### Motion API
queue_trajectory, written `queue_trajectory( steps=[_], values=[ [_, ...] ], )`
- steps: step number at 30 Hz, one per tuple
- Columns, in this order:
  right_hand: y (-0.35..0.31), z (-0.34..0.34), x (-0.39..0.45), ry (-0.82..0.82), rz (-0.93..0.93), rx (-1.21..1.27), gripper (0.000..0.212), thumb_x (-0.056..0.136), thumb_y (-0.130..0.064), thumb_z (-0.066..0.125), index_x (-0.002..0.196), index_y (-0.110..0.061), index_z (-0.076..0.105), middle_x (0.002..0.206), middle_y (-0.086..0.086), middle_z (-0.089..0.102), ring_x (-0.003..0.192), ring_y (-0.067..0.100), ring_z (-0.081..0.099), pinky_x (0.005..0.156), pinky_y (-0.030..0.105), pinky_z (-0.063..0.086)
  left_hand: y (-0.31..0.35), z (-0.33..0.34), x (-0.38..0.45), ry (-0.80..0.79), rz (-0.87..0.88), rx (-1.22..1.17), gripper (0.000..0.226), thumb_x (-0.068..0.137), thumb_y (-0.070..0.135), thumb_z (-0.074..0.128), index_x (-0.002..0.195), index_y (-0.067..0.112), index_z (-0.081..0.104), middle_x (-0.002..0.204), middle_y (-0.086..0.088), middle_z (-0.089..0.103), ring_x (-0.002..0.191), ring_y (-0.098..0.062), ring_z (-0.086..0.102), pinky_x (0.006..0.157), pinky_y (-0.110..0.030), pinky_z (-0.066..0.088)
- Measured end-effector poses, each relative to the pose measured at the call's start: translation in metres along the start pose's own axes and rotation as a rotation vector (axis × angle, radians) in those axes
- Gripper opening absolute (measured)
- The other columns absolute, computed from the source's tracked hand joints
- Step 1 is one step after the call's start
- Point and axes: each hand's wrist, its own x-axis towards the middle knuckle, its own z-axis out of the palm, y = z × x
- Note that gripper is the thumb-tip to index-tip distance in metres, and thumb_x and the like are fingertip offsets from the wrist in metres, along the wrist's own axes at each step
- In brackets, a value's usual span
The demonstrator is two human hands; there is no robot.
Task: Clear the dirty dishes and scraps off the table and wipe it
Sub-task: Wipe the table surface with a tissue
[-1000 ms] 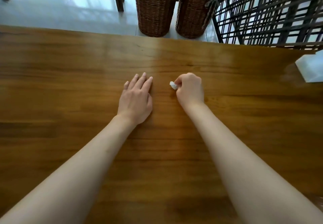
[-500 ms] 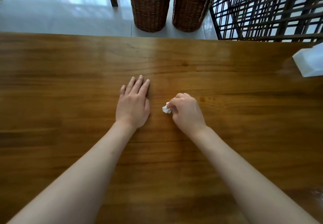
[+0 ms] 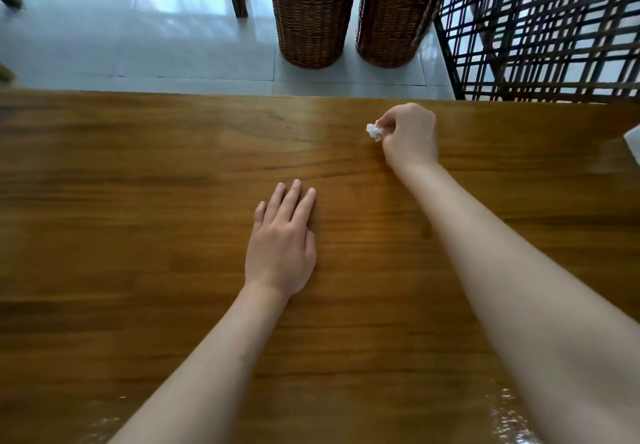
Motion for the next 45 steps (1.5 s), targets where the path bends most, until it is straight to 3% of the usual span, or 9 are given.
queue_trajectory(
  steps=[7, 14, 19, 23, 25, 28, 33, 39, 45],
  values=[
    [0.008, 0.006, -0.003, -0.085, -0.099, -0.183, 0.021, 0.086, 0.003, 0.056, 0.100, -0.005, 0.070, 0.104, 0.014, 0.065, 0.094, 0.027, 0.060, 0.081, 0.033, 0.051, 0.002, -0.002, 0.000, -0.004, 0.000, -0.024, 0.054, 0.091, 0.024, 0.031, 0.145, 0.020, 0.035, 0.152, -0.004, 0.030, 0.143, -0.024, 0.019, 0.114, -0.037, 0.009],
    [0.015, 0.008, -0.056, -0.050, -0.246, -0.175, 0.025, 0.085, 0.007, 0.053, 0.096, -0.005, 0.072, 0.094, 0.010, 0.066, 0.087, 0.023, 0.056, 0.071, 0.027, 0.045, 0.001, -0.001, 0.000, -0.014, 0.003, -0.014, 0.052, 0.093, 0.022, 0.034, 0.145, 0.019, 0.033, 0.153, -0.005, 0.029, 0.144, -0.024, 0.018, 0.114, -0.038, 0.010],
    [0.018, -0.001, -0.104, -0.104, -0.243, -0.117, 0.024, 0.082, 0.011, 0.054, 0.089, -0.001, 0.073, 0.084, 0.011, 0.065, 0.079, 0.024, 0.055, 0.062, 0.024, 0.038, 0.001, -0.003, 0.001, -0.016, 0.002, -0.004, 0.051, 0.094, 0.019, 0.040, 0.145, 0.019, 0.033, 0.153, -0.005, 0.029, 0.144, -0.025, 0.018, 0.114, -0.038, 0.009],
    [0.024, -0.014, -0.081, -0.051, -0.130, -0.073, 0.025, 0.083, 0.007, 0.052, 0.095, -0.002, 0.072, 0.093, 0.014, 0.066, 0.089, 0.029, 0.058, 0.075, 0.034, 0.046, 0.002, -0.003, 0.001, -0.022, -0.006, -0.003, 0.051, 0.094, 0.020, 0.040, 0.145, 0.019, 0.033, 0.153, -0.005, 0.029, 0.144, -0.024, 0.017, 0.114, -0.038, 0.009],
    [0.027, -0.021, -0.050, 0.003, -0.052, -0.062, 0.026, 0.084, 0.005, 0.052, 0.098, -0.005, 0.072, 0.101, 0.015, 0.066, 0.096, 0.028, 0.059, 0.085, 0.031, 0.046, 0.002, -0.002, 0.001, -0.024, -0.007, -0.007, 0.051, 0.094, 0.019, 0.040, 0.145, 0.019, 0.034, 0.153, -0.005, 0.029, 0.144, -0.024, 0.017, 0.115, -0.039, 0.009],
    [0.017, -0.017, -0.011, 0.037, 0.008, -0.052, 0.021, 0.087, -0.001, 0.056, 0.098, -0.007, 0.072, 0.105, 0.010, 0.067, 0.097, 0.018, 0.061, 0.080, 0.016, 0.041, 0.002, -0.002, 0.001, -0.026, -0.013, 0.007, 0.052, 0.094, 0.019, 0.039, 0.146, 0.020, 0.032, 0.154, -0.004, 0.027, 0.144, -0.023, 0.015, 0.115, -0.038, 0.009],
    [-0.005, 0.010, -0.004, -0.049, -0.014, -0.085, 0.019, 0.088, -0.003, 0.057, 0.099, -0.008, 0.071, 0.106, 0.009, 0.064, 0.098, 0.021, 0.059, 0.085, 0.027, 0.049, 0.000, -0.002, 0.001, -0.004, -0.001, -0.006, 0.050, 0.094, 0.020, 0.039, 0.145, 0.019, 0.035, 0.153, -0.006, 0.030, 0.143, -0.025, 0.018, 0.114, -0.039, 0.010],
    [0.010, 0.005, -0.079, -0.093, -0.260, -0.162, 0.025, 0.083, 0.010, 0.051, 0.090, -0.002, 0.072, 0.087, 0.012, 0.062, 0.085, 0.026, 0.055, 0.067, 0.030, 0.043, 0.000, -0.003, 0.002, -0.004, 0.007, -0.018, 0.051, 0.093, 0.020, 0.039, 0.144, 0.017, 0.036, 0.152, -0.007, 0.031, 0.143, -0.027, 0.021, 0.114, -0.041, 0.012],
    [0.032, -0.012, -0.083, -0.108, -0.244, -0.239, 0.019, 0.085, 0.006, 0.054, 0.088, 0.000, 0.071, 0.087, 0.013, 0.064, 0.084, 0.025, 0.055, 0.062, 0.026, 0.037, 0.000, -0.002, 0.002, -0.011, 0.004, -0.010, 0.052, 0.093, 0.019, 0.041, 0.145, 0.018, 0.034, 0.153, -0.007, 0.030, 0.143, -0.026, 0.018, 0.114, -0.040, 0.011]
  ],
)
